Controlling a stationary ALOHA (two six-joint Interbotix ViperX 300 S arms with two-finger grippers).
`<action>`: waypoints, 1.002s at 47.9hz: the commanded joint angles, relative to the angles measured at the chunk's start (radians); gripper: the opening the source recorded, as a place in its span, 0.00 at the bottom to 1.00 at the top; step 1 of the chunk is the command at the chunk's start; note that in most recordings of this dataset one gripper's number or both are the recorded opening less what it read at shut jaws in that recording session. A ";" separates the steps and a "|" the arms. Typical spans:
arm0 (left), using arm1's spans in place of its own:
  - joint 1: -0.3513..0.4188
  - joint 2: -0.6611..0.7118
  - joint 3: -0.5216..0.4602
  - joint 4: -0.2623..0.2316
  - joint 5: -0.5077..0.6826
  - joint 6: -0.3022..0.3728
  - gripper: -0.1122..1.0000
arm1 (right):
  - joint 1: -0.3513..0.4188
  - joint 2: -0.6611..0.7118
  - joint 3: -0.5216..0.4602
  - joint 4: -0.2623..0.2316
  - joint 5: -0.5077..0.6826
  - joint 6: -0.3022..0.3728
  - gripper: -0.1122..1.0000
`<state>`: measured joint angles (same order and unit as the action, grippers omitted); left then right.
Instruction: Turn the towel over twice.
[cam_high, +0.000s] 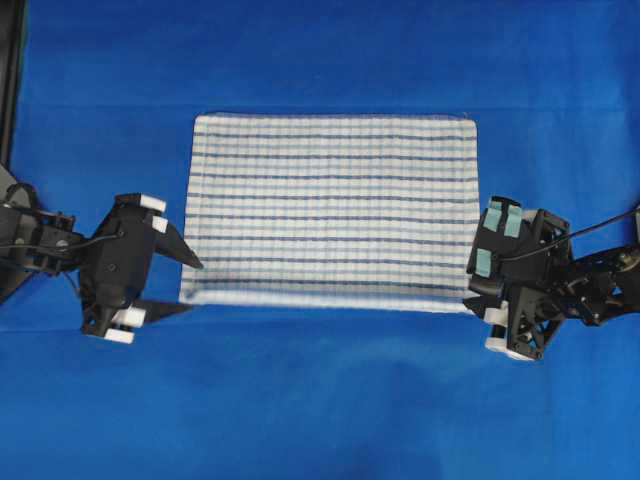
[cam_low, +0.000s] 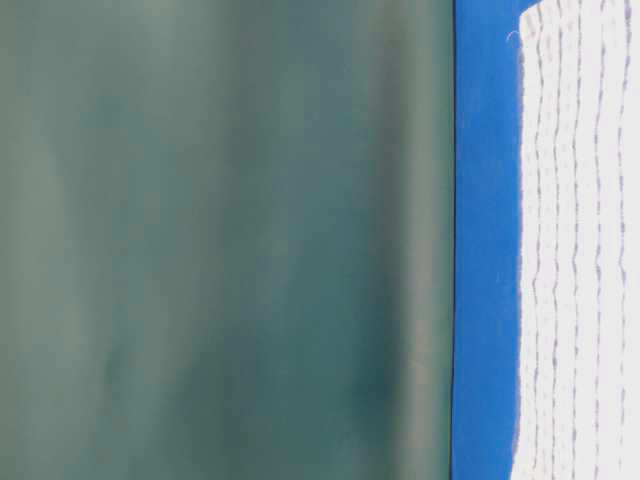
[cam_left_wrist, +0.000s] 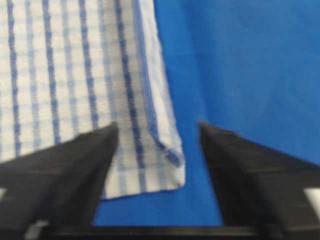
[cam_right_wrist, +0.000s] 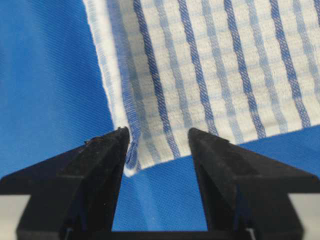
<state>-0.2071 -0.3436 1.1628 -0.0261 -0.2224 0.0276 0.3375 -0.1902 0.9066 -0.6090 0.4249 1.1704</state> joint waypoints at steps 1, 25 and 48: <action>-0.005 -0.044 -0.018 -0.002 0.038 0.002 0.79 | -0.002 -0.032 -0.029 -0.011 0.014 -0.003 0.61; 0.041 -0.367 -0.017 -0.002 0.115 0.008 0.80 | -0.034 -0.298 -0.040 -0.318 0.086 -0.003 0.61; 0.161 -0.712 0.012 0.000 0.210 0.037 0.79 | -0.095 -0.658 0.044 -0.502 0.086 -0.003 0.61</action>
<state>-0.0614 -1.0232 1.1781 -0.0261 -0.0276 0.0644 0.2454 -0.8084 0.9495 -1.0922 0.5139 1.1658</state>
